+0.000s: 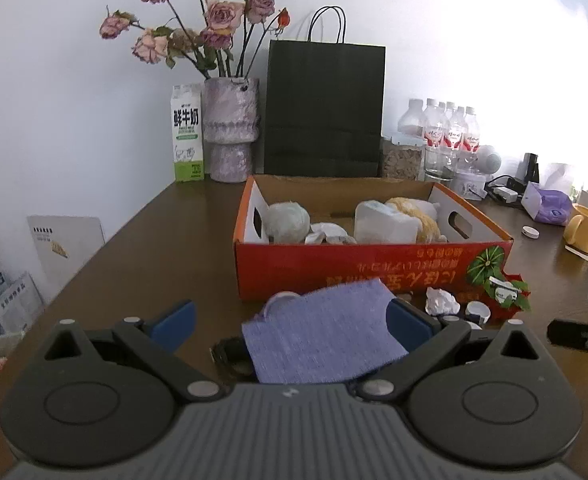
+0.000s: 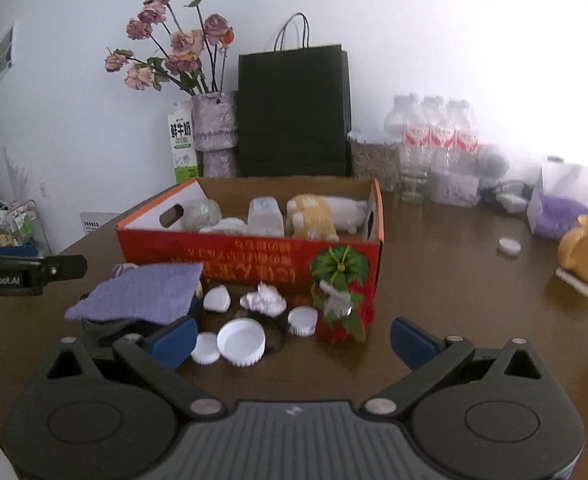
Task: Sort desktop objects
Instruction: 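Return both tools to the table and approach the white bottle cap and purple cloth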
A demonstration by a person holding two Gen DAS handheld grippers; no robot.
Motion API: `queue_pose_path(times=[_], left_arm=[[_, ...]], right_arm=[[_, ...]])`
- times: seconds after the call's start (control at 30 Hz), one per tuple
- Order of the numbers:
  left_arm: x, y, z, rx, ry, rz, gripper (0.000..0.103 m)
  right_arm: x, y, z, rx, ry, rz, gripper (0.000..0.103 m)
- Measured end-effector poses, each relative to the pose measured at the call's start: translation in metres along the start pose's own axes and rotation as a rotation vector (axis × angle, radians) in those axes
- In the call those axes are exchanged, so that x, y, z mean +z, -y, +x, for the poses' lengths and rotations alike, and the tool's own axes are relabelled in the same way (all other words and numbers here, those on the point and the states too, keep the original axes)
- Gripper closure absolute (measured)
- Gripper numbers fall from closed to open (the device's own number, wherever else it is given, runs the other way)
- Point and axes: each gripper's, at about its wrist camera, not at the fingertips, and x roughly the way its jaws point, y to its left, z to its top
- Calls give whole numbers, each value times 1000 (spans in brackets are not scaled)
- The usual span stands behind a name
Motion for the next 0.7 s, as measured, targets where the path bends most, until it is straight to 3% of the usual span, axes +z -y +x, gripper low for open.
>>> queue_pose_path(times=[0.23,0.5,0.7], left_arm=[[-18,6,8,-10,-22,0,0],[-19,5,17,-3,-35,1,0],[-20,3,23,1,-53,-4,0]], right_arm=[[-23,-2,14,13,-29,35,0],[-21,-14,26,6,-42,-15,0],[-17,-23,42,12,-63,-41,8]])
